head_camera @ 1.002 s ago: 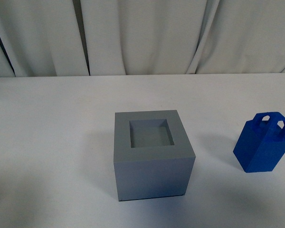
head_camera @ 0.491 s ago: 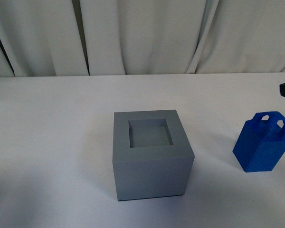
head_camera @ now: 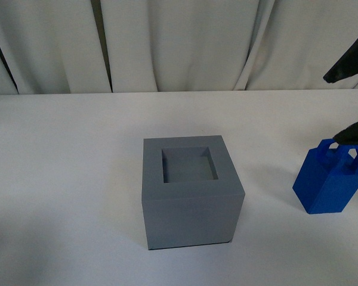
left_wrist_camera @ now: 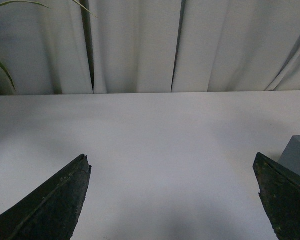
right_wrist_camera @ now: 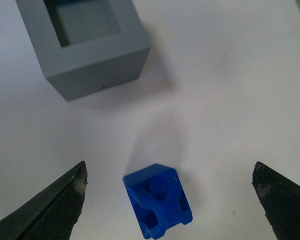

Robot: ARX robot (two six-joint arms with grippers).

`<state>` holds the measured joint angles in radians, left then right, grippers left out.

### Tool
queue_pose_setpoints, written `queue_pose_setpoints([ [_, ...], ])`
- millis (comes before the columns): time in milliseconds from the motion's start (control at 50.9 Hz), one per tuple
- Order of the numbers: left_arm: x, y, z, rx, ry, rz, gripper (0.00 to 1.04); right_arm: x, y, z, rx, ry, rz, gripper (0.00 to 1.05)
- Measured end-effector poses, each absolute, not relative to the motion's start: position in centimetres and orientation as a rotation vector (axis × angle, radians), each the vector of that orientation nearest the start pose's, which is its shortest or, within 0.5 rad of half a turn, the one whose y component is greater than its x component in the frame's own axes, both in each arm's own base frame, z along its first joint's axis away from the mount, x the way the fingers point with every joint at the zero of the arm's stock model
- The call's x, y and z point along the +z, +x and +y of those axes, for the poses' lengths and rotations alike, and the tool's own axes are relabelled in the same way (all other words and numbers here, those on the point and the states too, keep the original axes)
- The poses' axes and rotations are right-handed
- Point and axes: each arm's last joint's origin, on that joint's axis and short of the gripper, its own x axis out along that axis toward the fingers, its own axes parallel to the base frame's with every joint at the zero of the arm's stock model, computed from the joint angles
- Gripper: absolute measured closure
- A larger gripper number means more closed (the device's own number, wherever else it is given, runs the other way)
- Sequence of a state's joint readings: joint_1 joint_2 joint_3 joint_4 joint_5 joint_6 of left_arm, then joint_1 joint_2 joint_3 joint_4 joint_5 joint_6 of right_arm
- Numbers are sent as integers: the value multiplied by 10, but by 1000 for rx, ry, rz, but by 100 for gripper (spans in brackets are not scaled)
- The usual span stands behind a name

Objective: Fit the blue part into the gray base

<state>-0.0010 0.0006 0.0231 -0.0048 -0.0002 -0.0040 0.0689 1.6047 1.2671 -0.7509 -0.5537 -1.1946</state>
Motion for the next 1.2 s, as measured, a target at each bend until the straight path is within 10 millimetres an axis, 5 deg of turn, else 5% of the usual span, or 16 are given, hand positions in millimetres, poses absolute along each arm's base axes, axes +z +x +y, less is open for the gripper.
queue_pose_setpoints([
  [432, 171, 96, 0, -1, -4, -18, 6, 231, 369, 52, 1217, -980, 792, 7],
  [1198, 171, 96, 0, -1, -4, -18, 6, 204, 377, 56, 1256, -1079, 899, 7],
])
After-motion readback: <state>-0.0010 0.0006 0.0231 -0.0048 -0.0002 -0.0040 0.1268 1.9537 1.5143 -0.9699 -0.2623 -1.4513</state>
